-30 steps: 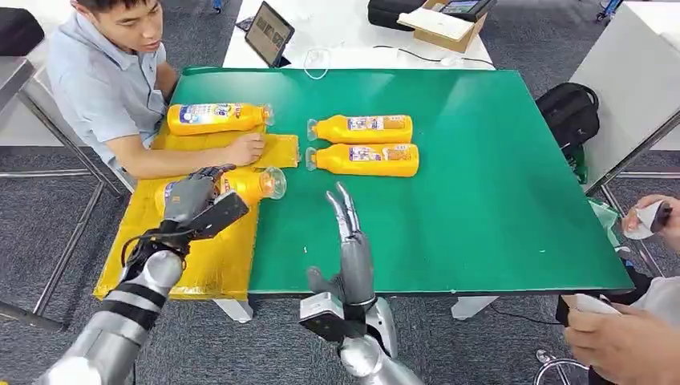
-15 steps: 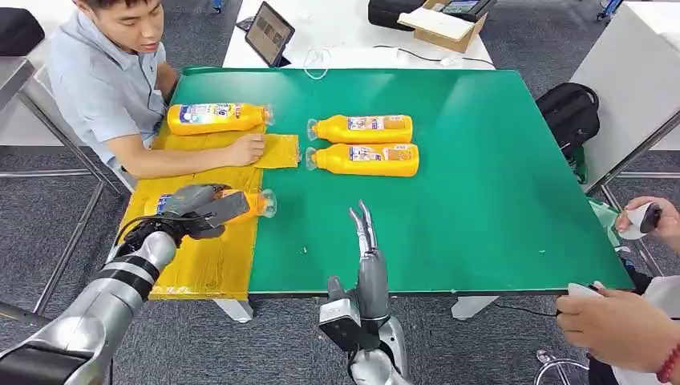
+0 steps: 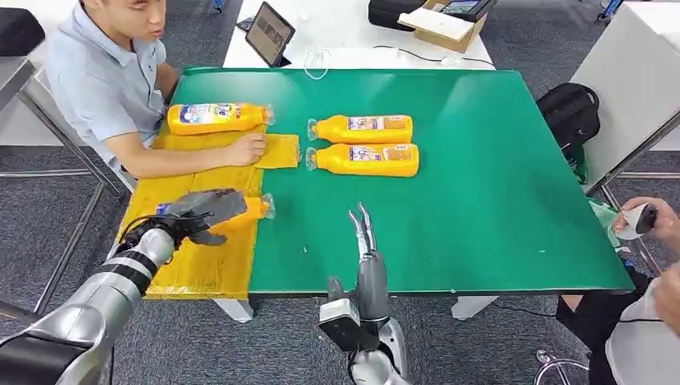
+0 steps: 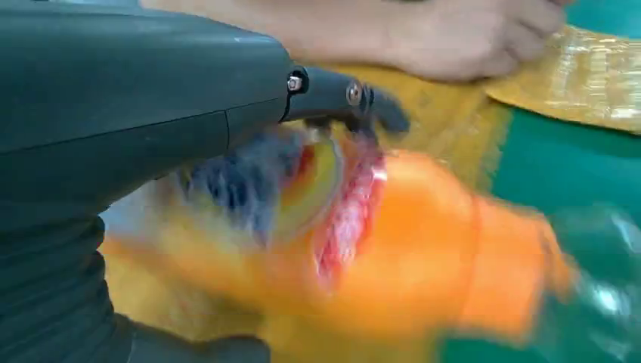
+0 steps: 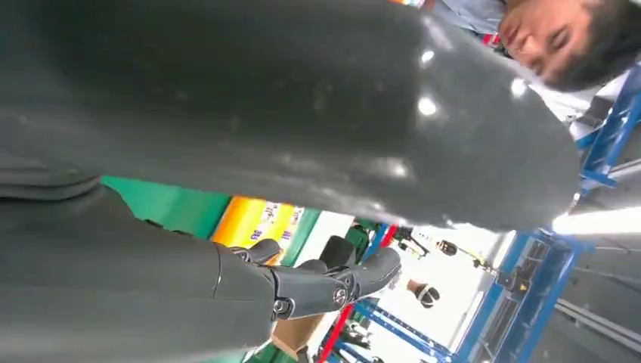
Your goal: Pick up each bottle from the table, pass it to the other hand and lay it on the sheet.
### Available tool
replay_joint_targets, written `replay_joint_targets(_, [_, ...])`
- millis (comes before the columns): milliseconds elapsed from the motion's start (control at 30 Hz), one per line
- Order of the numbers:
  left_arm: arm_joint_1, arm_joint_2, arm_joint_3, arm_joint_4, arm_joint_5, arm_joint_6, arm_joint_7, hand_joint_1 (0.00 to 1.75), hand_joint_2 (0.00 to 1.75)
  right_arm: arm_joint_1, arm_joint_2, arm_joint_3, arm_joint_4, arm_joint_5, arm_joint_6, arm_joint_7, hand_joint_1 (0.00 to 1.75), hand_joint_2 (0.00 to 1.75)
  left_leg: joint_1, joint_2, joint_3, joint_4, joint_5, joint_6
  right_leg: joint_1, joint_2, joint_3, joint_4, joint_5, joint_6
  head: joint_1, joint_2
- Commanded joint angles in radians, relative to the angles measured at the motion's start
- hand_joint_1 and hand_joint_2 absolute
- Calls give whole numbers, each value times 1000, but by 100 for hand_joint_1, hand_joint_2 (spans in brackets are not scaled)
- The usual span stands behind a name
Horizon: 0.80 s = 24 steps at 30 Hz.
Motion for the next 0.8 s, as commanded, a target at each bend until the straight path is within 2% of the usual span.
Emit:
replay_joint_targets(33, [131, -64, 185, -323, 429, -96, -26, 0, 175, -6, 4, -70, 43, 35, -3, 1, 0, 0, 0, -1, 2, -1, 0, 0, 0, -1, 2, -1, -1, -1, 0, 0])
replay_joint_targets(67, [173, -42, 151, -419, 473, -98, -16, 0, 175, -4, 0, -73, 36, 38, -3, 1, 0, 0, 0, -1, 5, -1, -2, -1, 0, -1, 5, -1, -3, -2, 0, 0])
replay_joint_targets(333, [173, -42, 151, -419, 473, -98, -16, 0, 175, -4, 0, -73, 36, 38, -3, 1, 0, 0, 0, 1, 3, 0, -2, -1, 1, 1, 2, 0, -1, -2, 0, 0])
replay_joint_targets(367, [181, -26, 144, -435, 486, -101, -21, 0, 175, -5, -2, -75, 35, 39, -3, 1, 0, 0, 0, 0, 2, 0, -1, -1, 0, 0, 1, 0, -1, -1, 0, 0])
replay_joint_targets(500, [281, 11, 128, -704, 620, 22, -73, 0, 175, -3, -20, -113, -7, 52, -3, 1, 0, 0, 1, 2, 4, 0, -2, -1, 1, 2, 3, 0, -2, -2, 0, 0])
replay_joint_targets(567, [319, -12, 156, -810, 710, 97, -99, 0, 175, 0, -11, -175, -43, 169, -3, 1, 0, 0, 1, 3, 3, 1, -4, -1, 1, 3, 2, 1, -2, -2, 0, 0])
replay_joint_targets(600, [345, -45, 192, -866, 841, 126, -90, 0, 175, -4, 2, -249, -55, 309, -3, 1, 0, 0, 0, 1, 1, 1, -2, -1, 1, 1, 0, 1, -2, -1, 0, 0])
replay_joint_targets(633, [360, -56, 200, -892, 899, 148, -75, 0, 175, -10, 9, -291, -46, 364, -3, 1, 0, 0, 1, 1, 3, 2, -4, -1, 1, 1, 2, 2, -3, -2, 0, 0])
replay_joint_targets(667, [396, -71, 202, -950, 929, 206, -117, 0, 175, -32, 3, -342, -21, 433, -3, 1, 0, 0, 0, 0, 1, 1, -2, -1, 0, 0, 1, 1, -2, -1, 0, 0])
replay_joint_targets(733, [478, -88, 191, -1057, 983, 259, -172, 0, 175, -116, -13, -457, 108, 612, -3, 1, 0, 0, 0, 0, 2, 0, -2, 0, 0, 0, 2, 0, -2, -1, 0, 0])
replay_joint_targets(800, [583, -111, 187, -1150, 980, 299, -230, 0, 175, -216, -44, -537, 248, 686, -3, 14, 0, 0, 0, 3, 5, -1, -2, 0, 0, 3, 5, -2, -1, -1, 0, 0])
